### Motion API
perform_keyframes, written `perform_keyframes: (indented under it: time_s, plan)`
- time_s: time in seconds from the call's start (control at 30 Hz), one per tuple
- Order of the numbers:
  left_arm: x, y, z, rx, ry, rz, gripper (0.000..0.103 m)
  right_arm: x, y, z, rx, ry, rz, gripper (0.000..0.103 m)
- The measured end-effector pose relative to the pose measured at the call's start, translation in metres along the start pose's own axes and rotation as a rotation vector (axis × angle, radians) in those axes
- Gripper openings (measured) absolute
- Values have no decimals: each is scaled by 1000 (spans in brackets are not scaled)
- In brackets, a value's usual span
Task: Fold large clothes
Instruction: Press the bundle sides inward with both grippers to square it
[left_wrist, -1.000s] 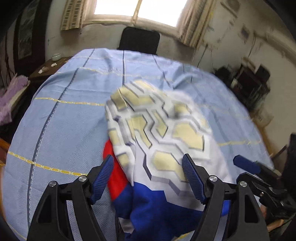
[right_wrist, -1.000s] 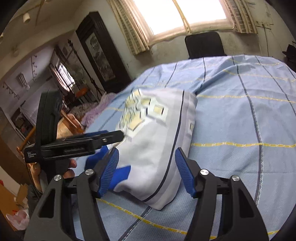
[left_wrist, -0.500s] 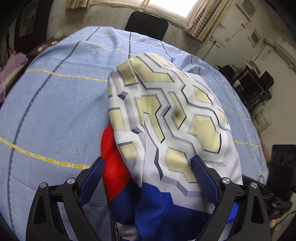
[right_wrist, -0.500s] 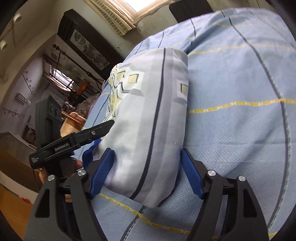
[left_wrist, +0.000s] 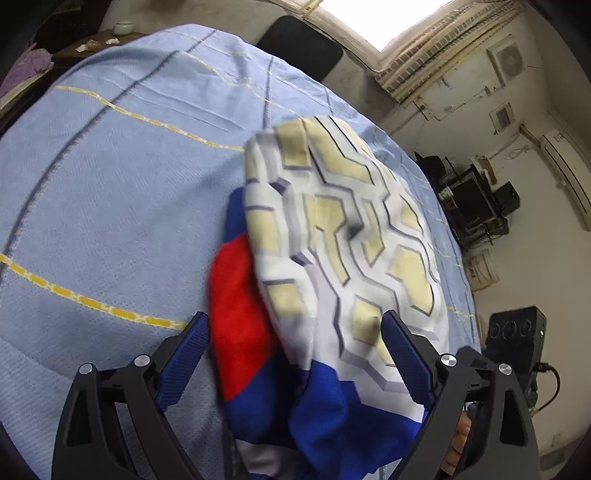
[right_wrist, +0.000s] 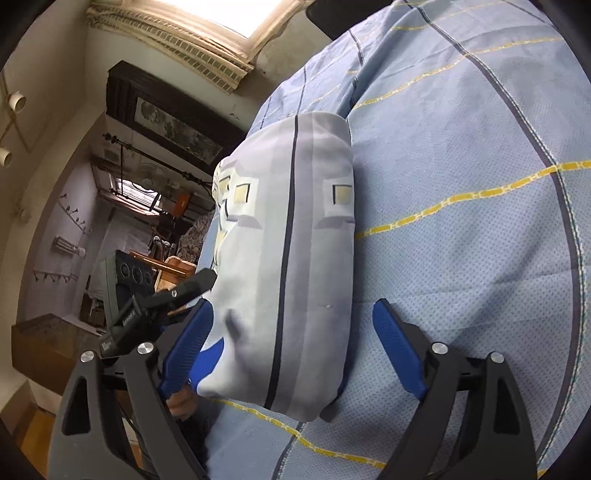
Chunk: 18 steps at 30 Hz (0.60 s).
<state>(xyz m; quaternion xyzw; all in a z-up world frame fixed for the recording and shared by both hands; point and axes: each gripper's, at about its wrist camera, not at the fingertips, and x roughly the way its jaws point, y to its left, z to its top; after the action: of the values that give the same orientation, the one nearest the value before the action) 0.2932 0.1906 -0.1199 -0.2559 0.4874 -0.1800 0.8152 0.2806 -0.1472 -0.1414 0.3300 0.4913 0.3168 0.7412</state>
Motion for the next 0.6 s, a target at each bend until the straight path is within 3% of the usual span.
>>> perform_keyframes:
  time_s: [0.17, 0.4, 0.6]
  plan:
    - [13, -13, -3, 34, 29, -44, 94, 16, 2, 14, -11, 76, -38, 88]
    - [20, -12, -6, -4, 35, -113, 86, 35, 13, 20, -99, 47, -24, 88]
    - [17, -20, -11, 26, 6, -129, 72, 34, 17, 13, -130, 25, -8, 72]
